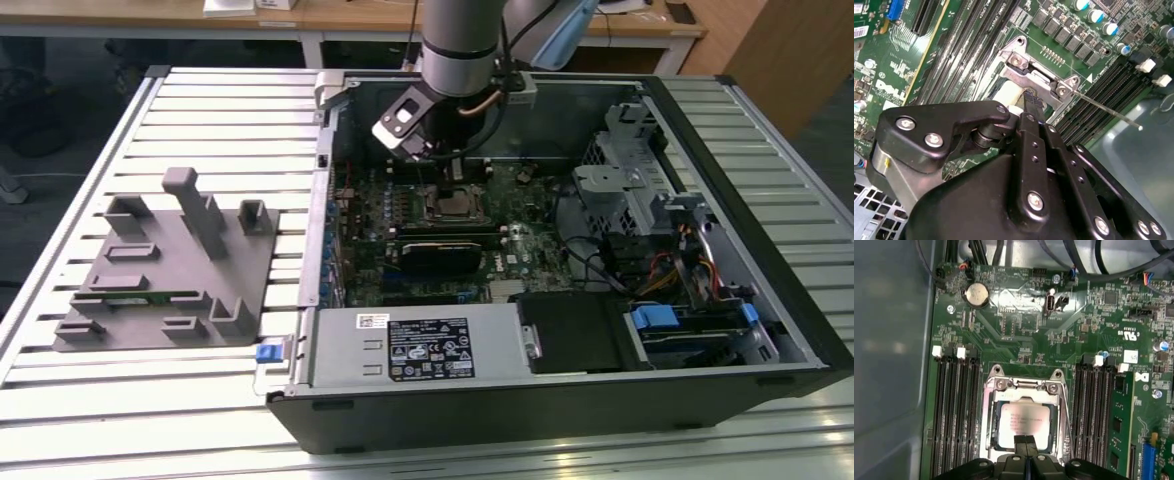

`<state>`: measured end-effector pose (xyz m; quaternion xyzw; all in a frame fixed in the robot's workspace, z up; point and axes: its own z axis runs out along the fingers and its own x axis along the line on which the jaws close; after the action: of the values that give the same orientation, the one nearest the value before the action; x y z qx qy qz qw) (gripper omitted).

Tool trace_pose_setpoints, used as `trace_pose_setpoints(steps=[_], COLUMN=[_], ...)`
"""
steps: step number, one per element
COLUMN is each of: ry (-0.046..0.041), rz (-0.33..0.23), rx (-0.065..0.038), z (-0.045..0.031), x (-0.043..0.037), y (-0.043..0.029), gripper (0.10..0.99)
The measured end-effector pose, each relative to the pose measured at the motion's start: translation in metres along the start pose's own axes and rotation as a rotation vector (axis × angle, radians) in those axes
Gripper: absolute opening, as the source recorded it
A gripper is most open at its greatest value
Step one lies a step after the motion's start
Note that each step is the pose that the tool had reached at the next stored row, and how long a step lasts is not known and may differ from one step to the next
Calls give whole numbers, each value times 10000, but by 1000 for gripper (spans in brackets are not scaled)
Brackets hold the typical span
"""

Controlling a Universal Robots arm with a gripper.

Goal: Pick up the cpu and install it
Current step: 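Close the cpu cover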

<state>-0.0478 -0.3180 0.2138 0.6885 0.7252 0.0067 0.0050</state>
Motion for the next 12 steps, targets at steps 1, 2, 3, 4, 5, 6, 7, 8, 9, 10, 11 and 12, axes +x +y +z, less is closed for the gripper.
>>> trace_pose_setpoints(steps=[1,2,3,4,5,6,7,8,9,10,11,12], ry=[-1,0,1,2,2,1,1,1,1,1,1,1], rz=[0,0,0,1,0,0,1,0,1,0,-1,-1], rx=[1,0,-1,-2,-1,-1,-1,-1,-1,0,-1,0], z=[3,8,14,22,29,37,46,55,65,75,86,97], x=[0,1,2,3,3,3,3,4,4,4,4,4], y=[-13,-25,-36,-44,-51,-57,-63,-68,-71,-73,-73,-74], gripper=[106,106,106,106,106,106,106,106,106,106,106,106])
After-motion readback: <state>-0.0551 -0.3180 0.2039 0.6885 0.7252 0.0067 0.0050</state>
